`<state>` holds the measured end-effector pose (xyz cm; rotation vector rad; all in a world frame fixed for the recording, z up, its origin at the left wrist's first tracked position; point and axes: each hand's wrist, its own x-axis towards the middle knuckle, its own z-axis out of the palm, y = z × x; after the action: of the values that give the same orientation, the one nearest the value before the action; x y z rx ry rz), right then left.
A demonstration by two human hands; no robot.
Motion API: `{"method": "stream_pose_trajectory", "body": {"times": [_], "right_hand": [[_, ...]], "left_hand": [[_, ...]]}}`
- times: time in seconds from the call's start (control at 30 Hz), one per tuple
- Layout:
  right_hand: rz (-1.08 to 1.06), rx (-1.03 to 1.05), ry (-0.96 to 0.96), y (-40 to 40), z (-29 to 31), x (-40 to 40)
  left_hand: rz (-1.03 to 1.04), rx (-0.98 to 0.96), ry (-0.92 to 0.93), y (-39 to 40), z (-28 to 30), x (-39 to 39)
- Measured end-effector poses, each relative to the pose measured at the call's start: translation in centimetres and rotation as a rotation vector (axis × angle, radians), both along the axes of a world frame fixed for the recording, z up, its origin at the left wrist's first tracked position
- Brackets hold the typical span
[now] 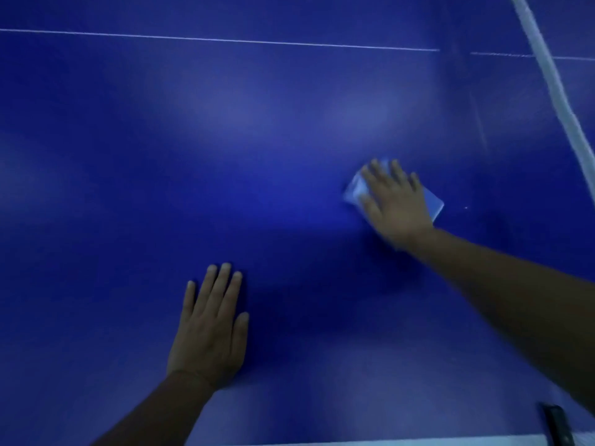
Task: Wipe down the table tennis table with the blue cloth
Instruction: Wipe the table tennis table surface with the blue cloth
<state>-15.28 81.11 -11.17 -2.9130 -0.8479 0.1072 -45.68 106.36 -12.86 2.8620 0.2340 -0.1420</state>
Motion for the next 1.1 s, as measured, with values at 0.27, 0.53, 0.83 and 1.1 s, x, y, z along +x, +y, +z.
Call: {"method": "stream_pose_trajectory", "body": {"times": [0.27, 0.53, 0.83, 1.1], "right_hand": [[0.773, -0.043, 0.019, 7.2, -0.7, -11.8], [0.467, -0.042, 0.013, 21.6, 0.3, -0.9], [1.495, -0.036, 0.027, 17.5, -0.8, -15.9], [0.381, -0.003, -0.032, 9.8, 0.3, -2.0]], "left_hand": [[-0.002, -0.013, -0.014, 0.2, 0.1, 0.1], [0.283, -0.082, -0.093, 2.1, 0.7, -5.8], [0.435, -0.031, -0.084, 3.0, 0.5, -11.9], [0.369, -0.048, -0.012, 3.1, 0.7, -11.7]]}}
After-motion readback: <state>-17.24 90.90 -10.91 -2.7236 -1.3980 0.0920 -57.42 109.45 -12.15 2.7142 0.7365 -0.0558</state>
